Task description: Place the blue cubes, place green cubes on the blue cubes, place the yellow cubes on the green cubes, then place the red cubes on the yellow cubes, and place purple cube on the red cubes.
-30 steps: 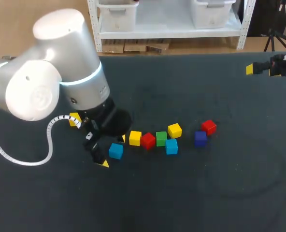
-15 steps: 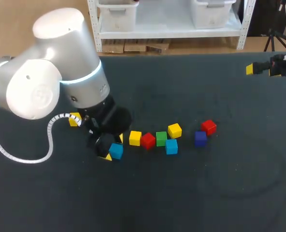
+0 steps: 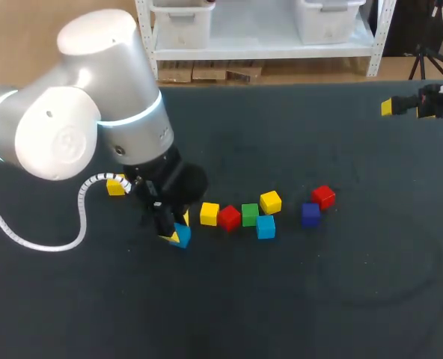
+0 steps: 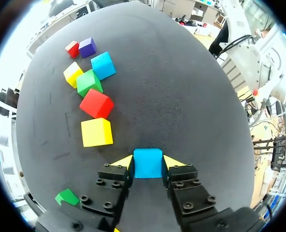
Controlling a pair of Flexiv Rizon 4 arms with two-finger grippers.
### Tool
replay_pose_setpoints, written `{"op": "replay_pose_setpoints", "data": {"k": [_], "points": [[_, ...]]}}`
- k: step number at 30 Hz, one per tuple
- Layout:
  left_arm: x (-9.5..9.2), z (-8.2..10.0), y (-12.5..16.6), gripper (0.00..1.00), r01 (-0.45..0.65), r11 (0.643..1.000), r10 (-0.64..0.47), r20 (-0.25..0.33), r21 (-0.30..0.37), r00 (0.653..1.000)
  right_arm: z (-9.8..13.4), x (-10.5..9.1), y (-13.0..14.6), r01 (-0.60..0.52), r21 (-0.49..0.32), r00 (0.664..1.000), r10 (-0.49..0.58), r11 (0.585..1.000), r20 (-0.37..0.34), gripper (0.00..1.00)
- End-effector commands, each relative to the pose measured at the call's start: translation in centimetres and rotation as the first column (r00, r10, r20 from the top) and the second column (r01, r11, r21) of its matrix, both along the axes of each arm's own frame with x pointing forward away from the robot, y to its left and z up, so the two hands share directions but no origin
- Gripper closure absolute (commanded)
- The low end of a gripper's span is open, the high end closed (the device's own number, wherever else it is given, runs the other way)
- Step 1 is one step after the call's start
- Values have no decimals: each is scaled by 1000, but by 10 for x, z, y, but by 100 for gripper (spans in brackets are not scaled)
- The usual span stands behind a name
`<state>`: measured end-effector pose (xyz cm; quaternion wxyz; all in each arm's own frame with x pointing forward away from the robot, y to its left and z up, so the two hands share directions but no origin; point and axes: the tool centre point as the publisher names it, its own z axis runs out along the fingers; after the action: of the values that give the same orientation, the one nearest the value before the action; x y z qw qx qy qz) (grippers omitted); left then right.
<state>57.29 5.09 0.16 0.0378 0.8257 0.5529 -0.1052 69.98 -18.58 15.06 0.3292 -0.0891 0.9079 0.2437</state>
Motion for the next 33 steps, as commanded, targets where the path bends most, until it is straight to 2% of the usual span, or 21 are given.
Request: {"op": "replay_pose_setpoints", "data": {"k": [1, 7, 11, 14, 22, 33], "points": [[1, 7, 3, 100, -6, 1000, 6, 4, 0, 1000, 0, -1, 1, 3, -3, 1000, -3, 1000, 0, 0], [10, 40, 3, 100, -25, 1000, 25, 57, -1, 998, 0, -1, 1, 3, -3, 1000, -3, 1000, 0, 0], [25, 60, -3, 100, -36, 999, 35, 92, -1, 995, 0, -1, 1, 3, -3, 1000, -3, 1000, 0, 0], [37, 69, -11, 100, -39, 999, 39, 105, 0, 994, 0, -1, 1, 3, -3, 1000, -3, 1000, 0, 0], [62, 68, -33, 100, -41, 999, 41, 108, -3, 993, 0, -1, 1, 3, -3, 1000, -3, 1000, 0, 0], [90, 55, -60, 100, -94, 996, 94, 61, 0, 994, 0, -1, 1, 3, -3, 1000, -3, 1000, 0, 0]]}}
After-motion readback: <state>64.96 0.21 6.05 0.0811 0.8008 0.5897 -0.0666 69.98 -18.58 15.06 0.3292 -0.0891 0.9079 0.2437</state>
